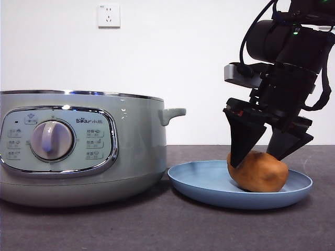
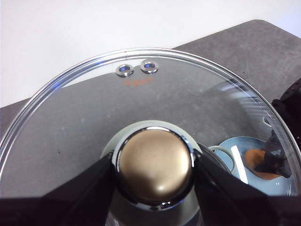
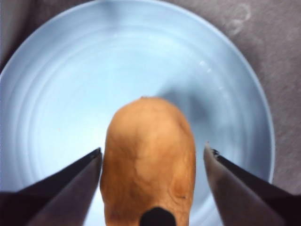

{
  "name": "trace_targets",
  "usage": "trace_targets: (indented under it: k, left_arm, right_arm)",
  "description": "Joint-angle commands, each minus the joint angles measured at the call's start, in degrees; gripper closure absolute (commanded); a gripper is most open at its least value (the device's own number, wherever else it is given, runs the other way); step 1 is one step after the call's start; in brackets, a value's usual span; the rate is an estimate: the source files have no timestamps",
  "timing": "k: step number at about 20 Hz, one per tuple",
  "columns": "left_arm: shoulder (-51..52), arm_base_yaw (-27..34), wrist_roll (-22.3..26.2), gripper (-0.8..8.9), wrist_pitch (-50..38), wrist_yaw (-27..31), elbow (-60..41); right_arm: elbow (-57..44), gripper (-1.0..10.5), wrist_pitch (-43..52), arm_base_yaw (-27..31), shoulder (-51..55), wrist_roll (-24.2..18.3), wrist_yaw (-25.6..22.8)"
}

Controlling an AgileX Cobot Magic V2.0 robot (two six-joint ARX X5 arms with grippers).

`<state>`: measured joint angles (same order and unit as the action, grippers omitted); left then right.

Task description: Take the potato out from the steamer,put the potato on the plate,close the lid

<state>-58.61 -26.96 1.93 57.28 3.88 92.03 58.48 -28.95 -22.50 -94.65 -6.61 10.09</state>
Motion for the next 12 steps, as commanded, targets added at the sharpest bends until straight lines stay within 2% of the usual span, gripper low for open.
trace_targets:
  k: [1,5,9,12]
  left_arm:
    - [0.59,0.0,0.09,8.22,-3.26,0.07,0.72]
    - [-0.94,0.0,0.09,8.22,-3.23,0.07,0.72]
    - [-4.63,0.0,0.31,8.22,-3.21,-0.11,0.7]
    - [-8.22,0.0,0.94,8.22,-3.26,-2.99,0.7]
  right_arm:
    - [0.02,4.7,0.22,0.35,0.28,0.81,0.04]
    - [0.96,4.7,-0.24,0.46,6.12,1.33,-0.24]
    - [1.07,4.7,-0.24,0.46,18.23,3.8,-0.15]
    - [1.07,4.7,-0.24,0.46,28.22,5.44,-0.13]
